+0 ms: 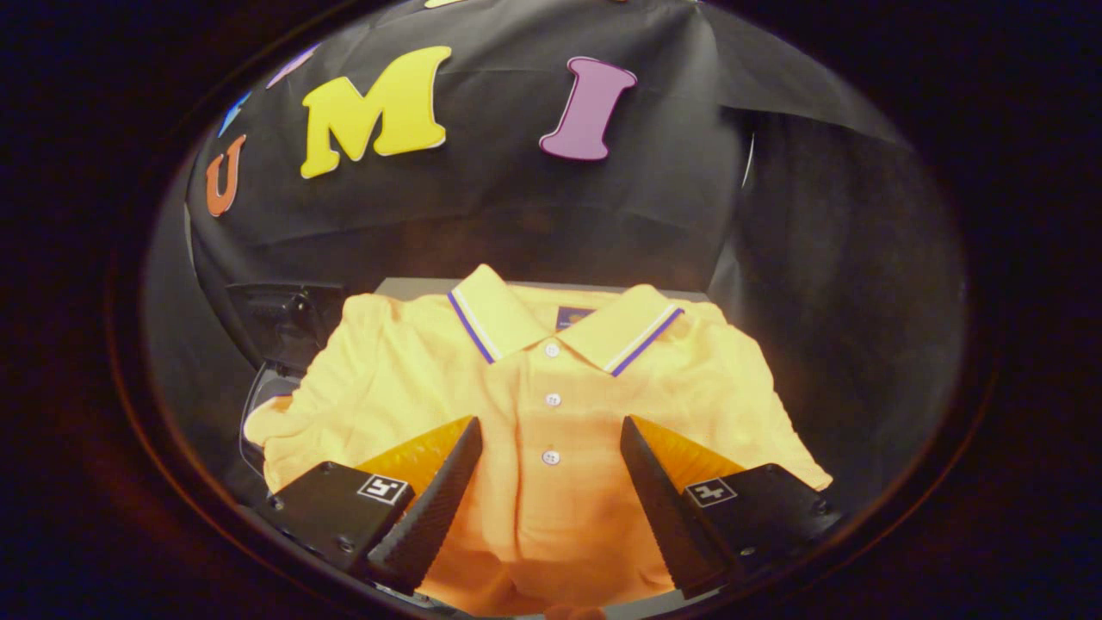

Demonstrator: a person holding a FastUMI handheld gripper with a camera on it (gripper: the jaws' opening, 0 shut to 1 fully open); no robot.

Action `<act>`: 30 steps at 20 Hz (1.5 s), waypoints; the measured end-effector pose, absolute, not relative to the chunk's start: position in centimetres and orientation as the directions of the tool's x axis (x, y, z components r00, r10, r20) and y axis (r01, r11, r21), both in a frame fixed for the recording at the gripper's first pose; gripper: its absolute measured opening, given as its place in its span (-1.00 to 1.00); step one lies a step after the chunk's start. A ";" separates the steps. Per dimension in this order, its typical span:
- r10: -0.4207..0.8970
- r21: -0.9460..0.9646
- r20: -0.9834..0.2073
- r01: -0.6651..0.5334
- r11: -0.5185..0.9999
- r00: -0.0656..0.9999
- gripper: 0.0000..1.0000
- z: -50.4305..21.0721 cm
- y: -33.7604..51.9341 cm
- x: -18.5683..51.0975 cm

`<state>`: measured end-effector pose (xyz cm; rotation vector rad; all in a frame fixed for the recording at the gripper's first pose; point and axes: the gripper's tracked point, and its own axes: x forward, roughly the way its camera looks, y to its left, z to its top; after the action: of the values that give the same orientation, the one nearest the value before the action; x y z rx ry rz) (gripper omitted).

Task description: Put the clothes into the washing machine and then close the washing machine lid.

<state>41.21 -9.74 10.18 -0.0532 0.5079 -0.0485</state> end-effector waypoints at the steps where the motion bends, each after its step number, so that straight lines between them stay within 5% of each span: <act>1: -0.049 -0.041 -0.501 0.033 0.999 0.864 1.00 9.8 -9.7 40.9; 9: -0.001 -0.025 -0.666 -0.021 0.999 0.746 0.93 9.7 -9.1 40.4; 10: 0.008 -0.024 -0.676 -0.033 0.999 0.737 0.66 9.8 -8.9 40.5; 13: 0.025 0.059 -0.701 0.022 0.998 0.713 -0.70 10.0 -9.0 40.9; 14: 0.038 0.089 -0.712 0.037 0.995 0.701 -0.83 10.0 -8.9 40.7; 30: -0.069 0.002 -0.580 0.086 0.996 0.811 -0.88 21.0 -8.9 38.9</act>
<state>38.92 -8.93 21.02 0.0282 0.6188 -0.0826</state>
